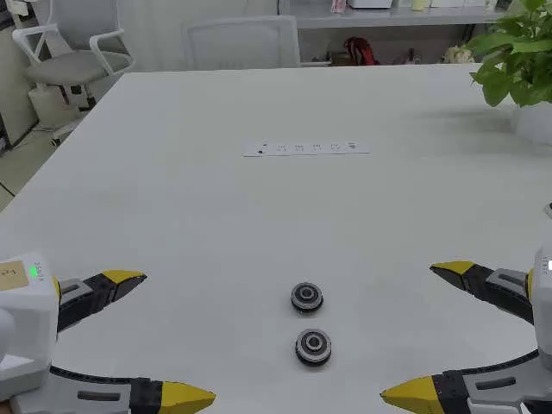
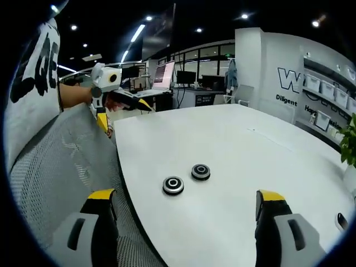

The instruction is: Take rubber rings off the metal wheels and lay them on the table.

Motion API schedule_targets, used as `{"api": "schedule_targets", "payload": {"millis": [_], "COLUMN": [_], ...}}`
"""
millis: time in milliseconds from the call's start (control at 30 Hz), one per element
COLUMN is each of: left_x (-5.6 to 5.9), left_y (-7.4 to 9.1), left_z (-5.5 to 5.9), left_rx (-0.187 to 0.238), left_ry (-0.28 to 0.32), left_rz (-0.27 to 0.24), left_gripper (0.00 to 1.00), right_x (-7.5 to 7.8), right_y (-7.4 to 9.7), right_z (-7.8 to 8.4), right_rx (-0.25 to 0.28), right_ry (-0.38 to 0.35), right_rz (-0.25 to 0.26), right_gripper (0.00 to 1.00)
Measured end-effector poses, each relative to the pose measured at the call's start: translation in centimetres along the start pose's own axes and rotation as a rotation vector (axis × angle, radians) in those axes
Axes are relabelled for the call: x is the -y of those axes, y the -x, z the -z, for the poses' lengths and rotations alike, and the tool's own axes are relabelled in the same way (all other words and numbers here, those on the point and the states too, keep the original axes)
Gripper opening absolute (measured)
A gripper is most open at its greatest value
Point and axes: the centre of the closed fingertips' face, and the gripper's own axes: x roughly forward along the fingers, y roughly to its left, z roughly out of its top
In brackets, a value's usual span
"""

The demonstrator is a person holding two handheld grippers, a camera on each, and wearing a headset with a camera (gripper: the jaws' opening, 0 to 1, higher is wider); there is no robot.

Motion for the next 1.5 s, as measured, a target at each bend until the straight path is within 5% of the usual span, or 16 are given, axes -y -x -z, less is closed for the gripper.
{"api": "schedule_targets", "payload": {"millis": [1500], "left_x": [-0.43], "left_y": [-0.38], "left_z": [0.03], "left_rx": [-0.007], "left_ry": [-0.024], "left_rz": [0.003], "left_gripper": [1.00], "right_x": [0.25], "right_y": [0.06], "right_z": [0.79], "right_rx": [-0.016], "right_ry": [-0.007], "right_rz": [0.007], "right_gripper": [1.00]}}
